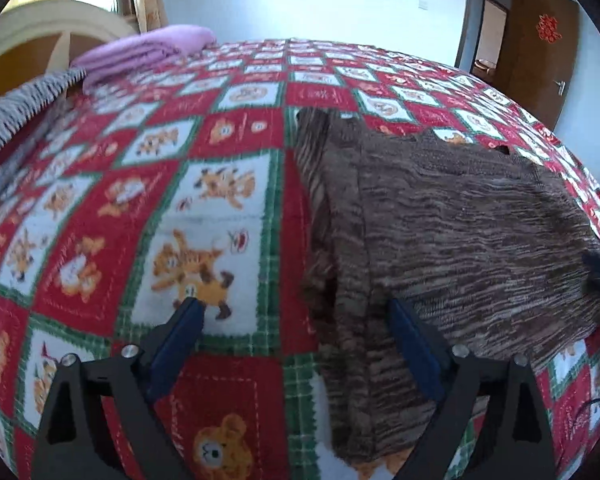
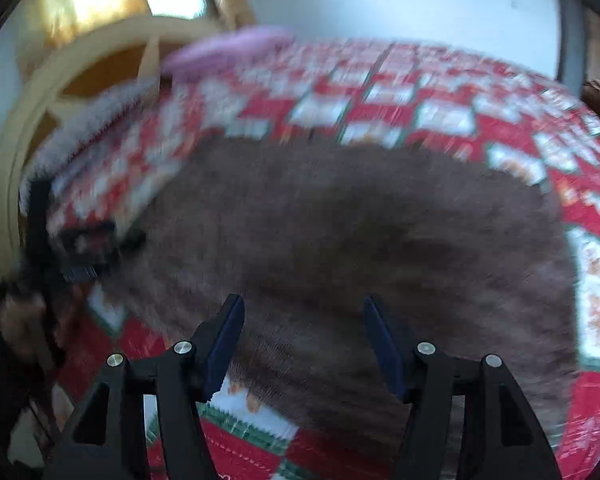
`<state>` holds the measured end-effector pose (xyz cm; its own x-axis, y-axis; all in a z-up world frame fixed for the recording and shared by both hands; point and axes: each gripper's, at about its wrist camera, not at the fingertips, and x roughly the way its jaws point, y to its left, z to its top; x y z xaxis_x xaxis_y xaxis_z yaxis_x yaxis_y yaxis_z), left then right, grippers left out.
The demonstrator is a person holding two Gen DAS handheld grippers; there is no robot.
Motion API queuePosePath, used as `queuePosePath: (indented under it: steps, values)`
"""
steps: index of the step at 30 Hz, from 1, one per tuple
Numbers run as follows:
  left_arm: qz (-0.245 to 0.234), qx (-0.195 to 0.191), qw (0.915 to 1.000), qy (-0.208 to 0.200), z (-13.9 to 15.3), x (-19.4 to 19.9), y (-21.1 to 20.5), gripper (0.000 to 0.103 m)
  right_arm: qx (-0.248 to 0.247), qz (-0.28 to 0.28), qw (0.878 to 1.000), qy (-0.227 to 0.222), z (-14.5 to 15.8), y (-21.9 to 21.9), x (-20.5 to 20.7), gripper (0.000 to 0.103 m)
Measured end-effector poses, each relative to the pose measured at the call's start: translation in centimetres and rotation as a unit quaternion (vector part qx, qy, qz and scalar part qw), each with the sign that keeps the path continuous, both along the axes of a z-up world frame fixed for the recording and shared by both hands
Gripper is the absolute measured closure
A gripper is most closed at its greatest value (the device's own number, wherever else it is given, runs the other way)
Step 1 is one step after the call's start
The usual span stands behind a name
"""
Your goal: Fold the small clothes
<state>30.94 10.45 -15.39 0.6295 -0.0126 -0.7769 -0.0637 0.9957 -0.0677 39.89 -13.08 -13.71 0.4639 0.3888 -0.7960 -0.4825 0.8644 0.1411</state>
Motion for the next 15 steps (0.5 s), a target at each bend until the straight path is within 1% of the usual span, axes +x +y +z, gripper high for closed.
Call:
queuePosePath:
  steps: [1, 3, 4, 6, 9, 12, 15]
  values:
    - [0.003, -0.003, 1.0, 0.005, -0.2, -0.3, 0.3, 0.002, -0.009, 0.006, 1.0, 0.017, -1.1, 0.4, -0.3, 0.039]
    - [0.0, 0.002, 1.0, 0.004, -0.3, -0.8, 0.0, 0.002, -0.031, 0.014, 0.999, -0.028, -1.8, 0.8, -2.6, 0.039]
    - [-0.001, 0.006, 1.0, 0.003, -0.3, -1.2, -0.1, 0.002, -0.038, 0.017, 0.998, -0.038, -2.0, 0.9, -3.3, 0.039]
    - [-0.002, 0.006, 1.0, -0.003, -0.3, -1.4, -0.3, 0.002, -0.034, 0.017, 0.999, -0.031, -1.9, 0.6, -4.0, 0.039]
    - [-0.001, -0.01, 0.9999, -0.004, -0.1, -1.4, 0.2, 0.001, -0.047, 0.026, 0.998, -0.033, -1.8, 0.9, -4.1, 0.039]
    - [-0.004, -0.024, 0.9997, -0.007, 0.2, -1.3, 0.7, 0.001, -0.056, 0.021, 0.997, -0.038, -1.6, 1.2, -4.4, 0.039]
    - [-0.008, -0.046, 0.9987, -0.022, 1.1, -1.0, 1.5, 0.001, -0.053, 0.013, 0.998, -0.039, -1.0, 1.2, -4.7, 0.039]
